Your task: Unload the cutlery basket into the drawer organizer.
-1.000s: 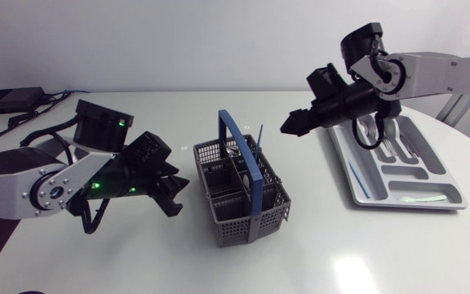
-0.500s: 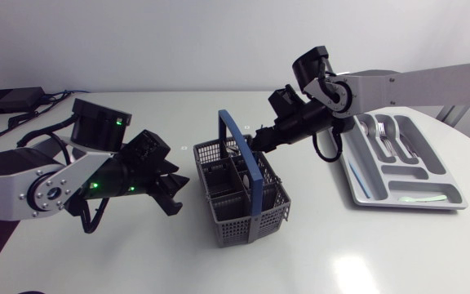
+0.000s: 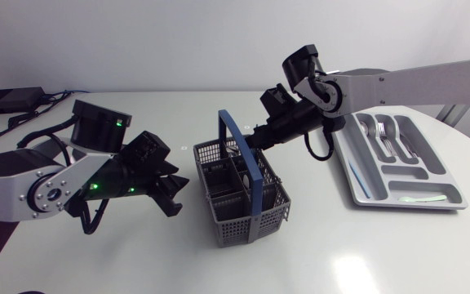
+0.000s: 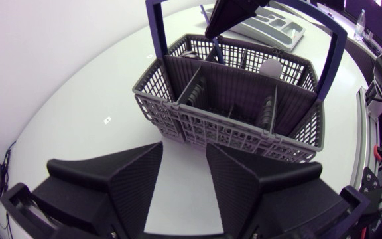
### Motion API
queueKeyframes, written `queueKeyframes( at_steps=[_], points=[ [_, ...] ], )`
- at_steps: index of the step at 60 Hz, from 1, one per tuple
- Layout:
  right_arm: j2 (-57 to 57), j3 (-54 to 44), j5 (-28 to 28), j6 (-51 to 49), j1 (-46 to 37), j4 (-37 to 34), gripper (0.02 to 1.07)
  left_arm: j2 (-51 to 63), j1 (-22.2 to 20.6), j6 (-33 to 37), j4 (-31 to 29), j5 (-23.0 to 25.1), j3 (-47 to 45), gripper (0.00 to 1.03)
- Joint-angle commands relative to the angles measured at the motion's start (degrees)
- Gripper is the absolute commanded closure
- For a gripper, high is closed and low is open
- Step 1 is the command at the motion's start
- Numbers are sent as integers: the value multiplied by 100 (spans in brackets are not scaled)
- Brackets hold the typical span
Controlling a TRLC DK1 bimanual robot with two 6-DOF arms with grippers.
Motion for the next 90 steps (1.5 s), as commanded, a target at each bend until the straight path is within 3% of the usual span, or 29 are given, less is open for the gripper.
queueKeyframes(
  at_steps=[1,19,44,58,68,90],
  points=[
    [28,-36,55,172,64,43,99,-60,-33,-70,45,20,-162,55],
    [-728,-748,477,119,293,456,101,-78,-77,-70,54,20,-162,55],
    [-2838,-1996,249,128,231,1370,101,-175,-208,-78,28,12,-197,55],
    [-3708,-1618,-244,145,-639,351,101,-262,-208,-78,-25,12,-197,55],
    [-3383,-1003,-437,-224,-1992,-941,101,-306,-226,-87,-78,12,-197,55],
    [-1932,-669,-138,-1226,-3671,-1460,101,-324,-305,-96,-113,-50,-179,55]
  ],
)
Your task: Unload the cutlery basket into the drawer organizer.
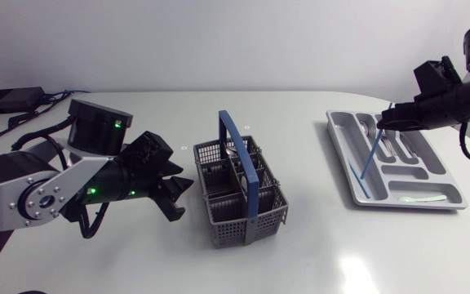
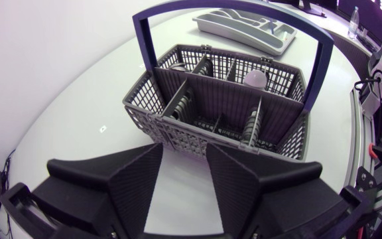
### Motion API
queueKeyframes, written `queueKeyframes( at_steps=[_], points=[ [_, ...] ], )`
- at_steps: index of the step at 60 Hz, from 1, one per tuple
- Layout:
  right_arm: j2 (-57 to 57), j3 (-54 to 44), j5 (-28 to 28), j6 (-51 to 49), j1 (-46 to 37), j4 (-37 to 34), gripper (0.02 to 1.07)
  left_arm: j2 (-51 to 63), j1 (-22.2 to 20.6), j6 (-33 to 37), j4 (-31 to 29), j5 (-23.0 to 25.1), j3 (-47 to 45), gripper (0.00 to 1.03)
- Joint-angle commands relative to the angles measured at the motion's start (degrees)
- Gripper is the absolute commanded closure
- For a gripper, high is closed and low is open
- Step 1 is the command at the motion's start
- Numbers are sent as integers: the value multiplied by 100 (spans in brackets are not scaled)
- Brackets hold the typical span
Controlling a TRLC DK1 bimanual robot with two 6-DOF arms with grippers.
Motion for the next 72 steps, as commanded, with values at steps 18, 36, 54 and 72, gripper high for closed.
queueKeyframes(
  at_steps=[18,36,54,72],
  points=[
    [1637,621,208,-398,-418,-116,101,-99,-56,-52,-109,-41,-123,55],
    [3079,1526,226,-178,-391,-2,100,-108,-74,-52,-144,-50,-114,55],
    [4098,2273,419,129,-312,297,79,-108,-56,-61,-135,-50,-123,55],
    [1936,269,770,77,391,1141,30,296,401,-167,40,-94,150,55]
  ],
)
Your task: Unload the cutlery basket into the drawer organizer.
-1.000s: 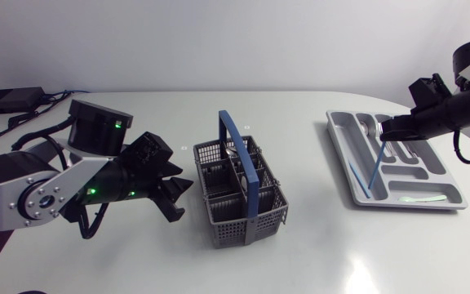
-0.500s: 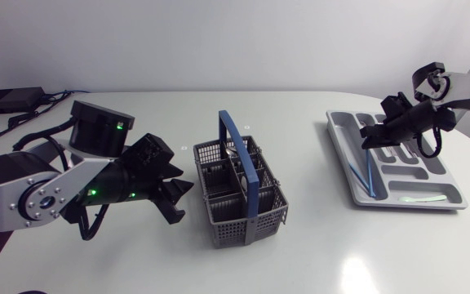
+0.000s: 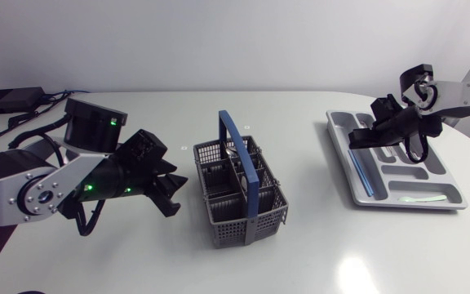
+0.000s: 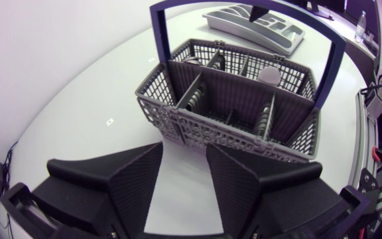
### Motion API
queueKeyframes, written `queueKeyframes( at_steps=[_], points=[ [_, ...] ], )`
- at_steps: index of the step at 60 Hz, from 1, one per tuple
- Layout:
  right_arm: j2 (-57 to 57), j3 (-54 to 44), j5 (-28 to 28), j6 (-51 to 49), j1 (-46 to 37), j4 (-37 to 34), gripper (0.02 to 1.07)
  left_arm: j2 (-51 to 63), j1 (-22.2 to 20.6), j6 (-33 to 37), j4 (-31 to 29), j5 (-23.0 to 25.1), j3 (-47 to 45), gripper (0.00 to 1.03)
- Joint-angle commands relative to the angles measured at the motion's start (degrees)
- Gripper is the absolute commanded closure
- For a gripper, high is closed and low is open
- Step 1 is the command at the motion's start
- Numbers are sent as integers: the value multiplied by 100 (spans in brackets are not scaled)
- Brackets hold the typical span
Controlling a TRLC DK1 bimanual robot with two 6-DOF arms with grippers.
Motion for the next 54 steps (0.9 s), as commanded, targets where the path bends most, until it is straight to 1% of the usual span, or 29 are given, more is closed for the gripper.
queueKeyframes(
  at_steps=[1,5,9,15,24,33,45,54],
  points=[
    [-897,-717,5,59,387,116,30,297,187,-160,93,-63,179,55],
    [-1486,-1236,-100,41,747,142,30,481,249,-195,128,-99,302,55],
    [-1979,-1667,-170,68,1160,151,30,912,301,-248,207,-230,539,55],
    [-2321,-2018,-293,173,1696,81,30,1474,345,-336,269,-327,899,55],
    [-2304,-2326,-302,340,2329,72,30,2345,380,-459,295,-389,1479,55],
    [-2348,-2537,-302,437,2865,19,30,2661,389,-494,295,-397,1805,55],
    [-2646,-2721,-311,586,3516,-271,30,3092,292,-485,278,-397,2323,55],
    [-2699,-2774,-443,578,4087,-376,30,3434,275,-450,181,-397,2771,55]
  ],
)
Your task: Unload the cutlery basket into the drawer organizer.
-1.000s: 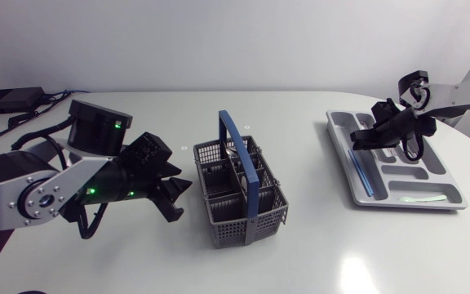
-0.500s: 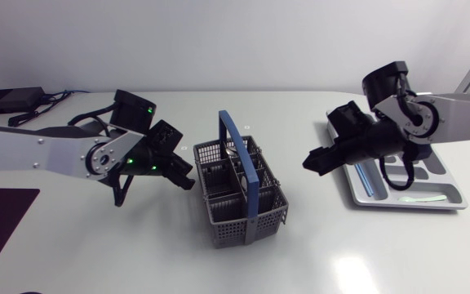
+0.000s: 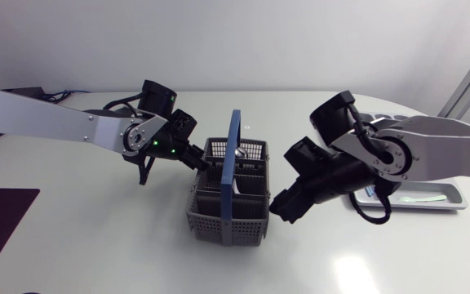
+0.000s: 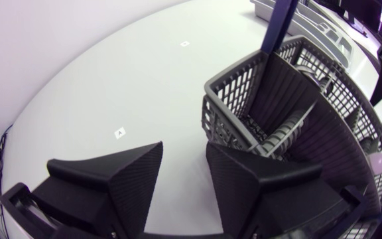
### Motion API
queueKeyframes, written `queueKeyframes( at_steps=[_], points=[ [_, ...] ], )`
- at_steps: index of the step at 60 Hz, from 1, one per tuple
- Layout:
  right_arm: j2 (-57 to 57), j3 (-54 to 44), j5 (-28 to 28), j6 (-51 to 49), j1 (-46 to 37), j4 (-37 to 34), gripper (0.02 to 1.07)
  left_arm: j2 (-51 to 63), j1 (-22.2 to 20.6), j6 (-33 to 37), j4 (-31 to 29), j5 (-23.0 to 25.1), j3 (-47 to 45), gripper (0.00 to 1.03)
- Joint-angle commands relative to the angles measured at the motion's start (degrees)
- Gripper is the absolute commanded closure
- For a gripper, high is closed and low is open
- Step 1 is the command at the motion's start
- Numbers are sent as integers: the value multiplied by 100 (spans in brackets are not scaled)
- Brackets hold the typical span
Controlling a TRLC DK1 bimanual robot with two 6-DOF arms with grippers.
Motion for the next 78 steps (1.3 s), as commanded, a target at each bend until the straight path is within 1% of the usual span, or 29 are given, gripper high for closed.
queueKeyframes(
  at_steps=[1,7,12,18,21,24,26,29,32,33,34,36,41,43,47,49,50,52,53,55,56,57,59,61,62,66,70,78],
  points=[
    [-61,-160,-104,105,330,-88,30,274,-62,-15,-68,3,369,55],
    [9,-90,-104,61,910,-132,30,450,-9,2,-174,3,607,55],
    [-8,42,-87,-18,919,-211,30,380,140,143,-271,3,624,55],
    [-342,209,-157,-202,251,-378,30,-244,474,424,-411,20,255,55],
    [-378,297,-306,-246,-197,-378,30,-561,571,547,-464,55,9,55],
    [-325,385,-333,-264,-566,-281,30,-1062,668,714,-552,117,-351,55],
    [-290,420,-324,-264,-689,-220,30,-1264,668,802,-587,126,-509,55],
    [-52,534,-236,-229,-1032,88,30,-1985,659,1048,-745,205,-1028,55],
    [176,649,-148,-202,-1217,308,30,-2327,641,1136,-868,266,-1248,55],
    [282,710,-148,-185,-1278,378,30,-2626,606,1224,-1000,337,-1415,55],
    [308,728,-148,-176,-1296,404,30,-2653,606,1233,-1026,337,-1432,55],
    [554,877,-130,-114,-1428,554,30,-3083,589,1330,-1308,495,-1626,55],
    [976,1185,-130,0,-1595,765,30,-3646,554,1488,-1606,662,-1898,55],
    [1169,1352,-130,70,-1630,809,30,-3989,510,1646,-1853,776,-2091,55],
    [1486,1633,-122,167,-1647,861,31,-4314,369,1892,-2204,846,-2302,56],
    [1609,1747,-122,185,-1647,870,38,-4384,316,1918,-2283,855,-2355,57],
    [1679,1826,-122,211,-1647,870,44,-4490,237,1936,-2336,882,-2469,62],
    [1811,1932,-122,281,-1647,879,55,-4534,193,1936,-2371,882,-2531,63],
    [1864,1985,-122,281,-1647,879,59,-4613,88,1971,-2424,890,-2645,66],
    [1960,2081,-122,299,-1630,879,69,-4648,17,1980,-2441,899,-2707,68],
    [2004,2116,-122,308,-1621,879,73,-4683,-88,1980,-2450,899,-2803,72],
    [2075,2178,-130,334,-1603,870,79,-4701,-132,1980,-2450,908,-2856,74],
    [2171,2275,-130,343,-1586,861,86,-4718,-237,1980,-2450,934,-2962,79],
    [2259,2345,-139,352,-1568,853,94,-4718,-308,1980,-2450,943,-3014,80],
    [2294,2389,-148,360,-1551,835,96,-4709,-378,1971,-2450,943,-3076,81],
    [2479,2547,-183,369,-1480,791,96,-4692,-527,1936,-2389,943,-3181,81],
    [2655,2705,-280,413,-1454,747,97,-4560,-703,1831,-2099,943,-3322,81],
    [2989,3013,-711,431,-1445,457,97,-4112,-624,1725,-1571,943,-3287,80]
  ],
)
